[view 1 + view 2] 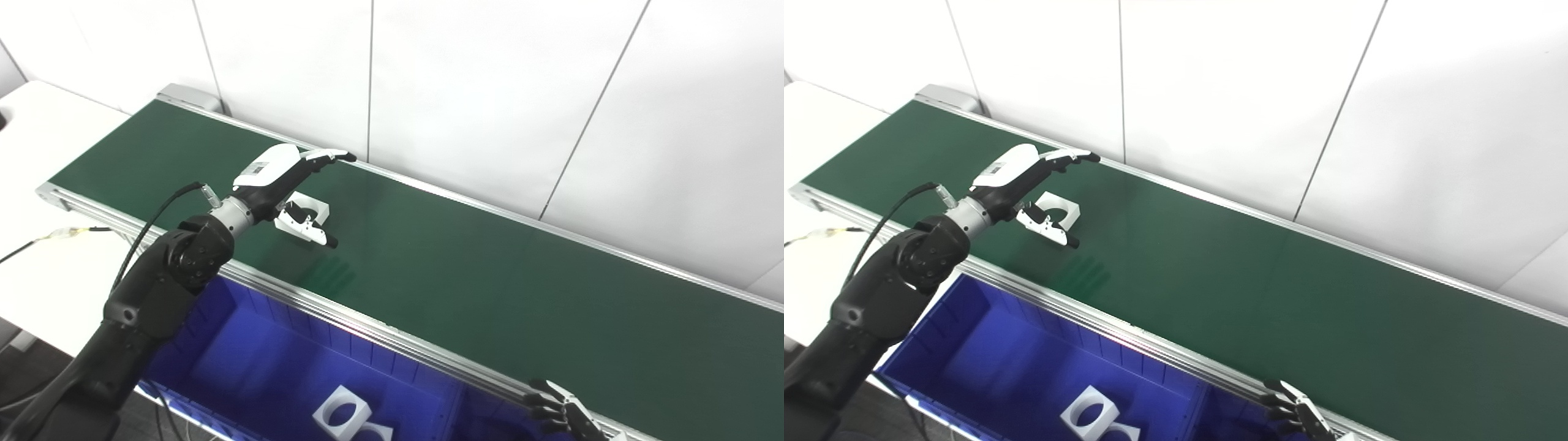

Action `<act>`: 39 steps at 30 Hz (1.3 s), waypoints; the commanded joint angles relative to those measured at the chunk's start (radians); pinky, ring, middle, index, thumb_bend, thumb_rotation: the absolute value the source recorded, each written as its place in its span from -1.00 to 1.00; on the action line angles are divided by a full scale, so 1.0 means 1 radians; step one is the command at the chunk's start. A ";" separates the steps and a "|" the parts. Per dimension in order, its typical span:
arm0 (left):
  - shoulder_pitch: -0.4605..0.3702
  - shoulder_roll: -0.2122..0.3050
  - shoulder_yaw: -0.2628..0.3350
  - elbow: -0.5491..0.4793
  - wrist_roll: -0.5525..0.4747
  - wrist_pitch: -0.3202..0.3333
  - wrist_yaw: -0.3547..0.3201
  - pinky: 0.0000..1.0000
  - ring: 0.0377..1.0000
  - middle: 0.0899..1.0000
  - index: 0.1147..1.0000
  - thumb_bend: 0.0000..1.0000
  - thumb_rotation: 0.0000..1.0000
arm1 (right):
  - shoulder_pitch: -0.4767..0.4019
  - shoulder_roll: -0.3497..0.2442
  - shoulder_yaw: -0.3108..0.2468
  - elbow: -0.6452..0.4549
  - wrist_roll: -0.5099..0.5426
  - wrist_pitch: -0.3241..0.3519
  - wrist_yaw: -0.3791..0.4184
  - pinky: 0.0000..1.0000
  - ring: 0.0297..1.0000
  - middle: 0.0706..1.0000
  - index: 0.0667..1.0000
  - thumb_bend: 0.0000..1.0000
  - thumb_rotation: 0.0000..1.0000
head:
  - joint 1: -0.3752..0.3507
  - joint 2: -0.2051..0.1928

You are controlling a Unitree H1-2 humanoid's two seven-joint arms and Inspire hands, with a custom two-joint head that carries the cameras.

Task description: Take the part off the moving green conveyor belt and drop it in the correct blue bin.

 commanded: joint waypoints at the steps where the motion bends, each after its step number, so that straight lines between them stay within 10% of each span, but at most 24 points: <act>1: -0.061 0.021 -0.007 0.012 0.025 -0.006 0.047 0.55 0.71 0.76 0.69 0.85 -0.60 | -0.001 0.001 -0.002 -0.007 0.020 -0.080 -0.016 0.14 0.28 0.38 0.56 1.00 -0.66 | 0.001 0.002; 17: -0.165 0.013 -0.182 0.197 0.219 0.002 0.153 0.94 0.92 0.85 0.75 0.90 -0.64 | 0.011 0.023 -0.016 -0.010 0.007 -0.099 -0.029 0.19 0.29 0.38 0.55 1.00 -0.62 | 0.003 0.006; 23: -0.195 0.004 -0.233 0.249 0.285 0.020 0.216 0.93 0.93 0.85 0.72 0.81 -0.94 | 0.016 0.029 -0.022 -0.012 0.015 -0.106 -0.025 0.18 0.28 0.37 0.53 1.00 -0.59 | 0.008 0.010; 39: -0.222 -0.038 -0.274 0.319 0.267 0.009 0.254 0.10 0.21 0.21 0.09 -0.02 -1.00 | 0.029 0.044 -0.035 -0.029 0.020 -0.107 -0.028 0.15 0.26 0.35 0.54 1.00 -0.51 | 0.024 0.029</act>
